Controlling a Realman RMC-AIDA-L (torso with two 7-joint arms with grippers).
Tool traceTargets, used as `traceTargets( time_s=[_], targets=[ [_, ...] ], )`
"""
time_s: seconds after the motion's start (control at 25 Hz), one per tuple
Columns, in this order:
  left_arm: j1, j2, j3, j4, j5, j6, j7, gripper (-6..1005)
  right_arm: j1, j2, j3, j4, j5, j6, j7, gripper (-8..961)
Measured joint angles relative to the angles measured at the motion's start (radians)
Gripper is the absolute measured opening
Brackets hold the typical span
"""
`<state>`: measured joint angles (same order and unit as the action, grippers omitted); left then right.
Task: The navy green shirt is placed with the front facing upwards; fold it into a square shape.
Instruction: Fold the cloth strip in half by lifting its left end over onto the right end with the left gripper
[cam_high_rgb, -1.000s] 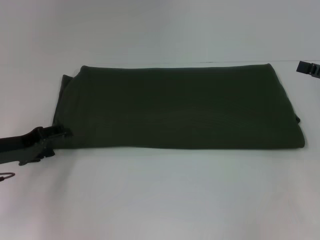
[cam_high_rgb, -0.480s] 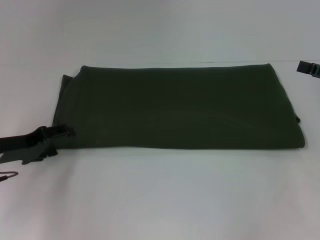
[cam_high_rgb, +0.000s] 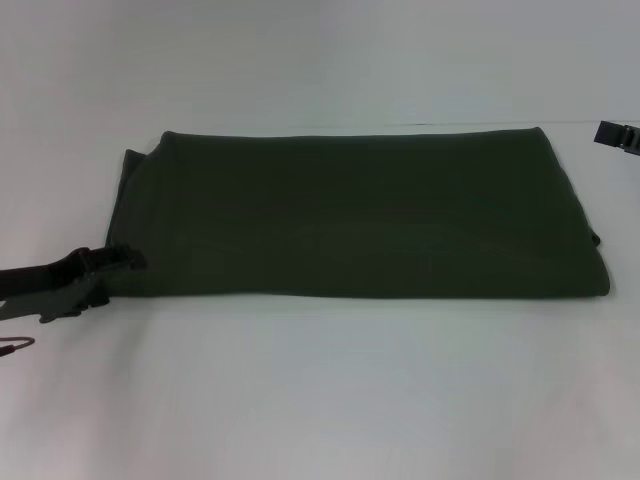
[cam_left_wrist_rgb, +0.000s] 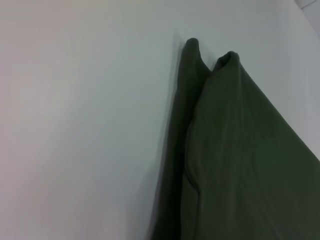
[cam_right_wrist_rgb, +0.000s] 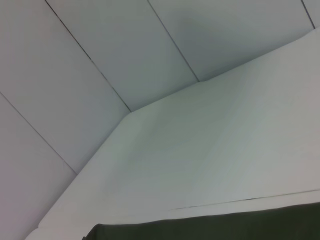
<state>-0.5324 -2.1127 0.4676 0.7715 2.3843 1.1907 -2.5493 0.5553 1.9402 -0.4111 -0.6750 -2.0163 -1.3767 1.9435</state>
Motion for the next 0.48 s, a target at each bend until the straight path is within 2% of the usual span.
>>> traceTargets(
  time_s=[0.48],
  targets=[
    [-0.044, 0.005, 0.042, -0.004, -0.008, -0.027, 0.005, 884, 0.0, 0.0, 0.006, 0.0, 0.002, -0.001, 0.0, 905]
  ],
)
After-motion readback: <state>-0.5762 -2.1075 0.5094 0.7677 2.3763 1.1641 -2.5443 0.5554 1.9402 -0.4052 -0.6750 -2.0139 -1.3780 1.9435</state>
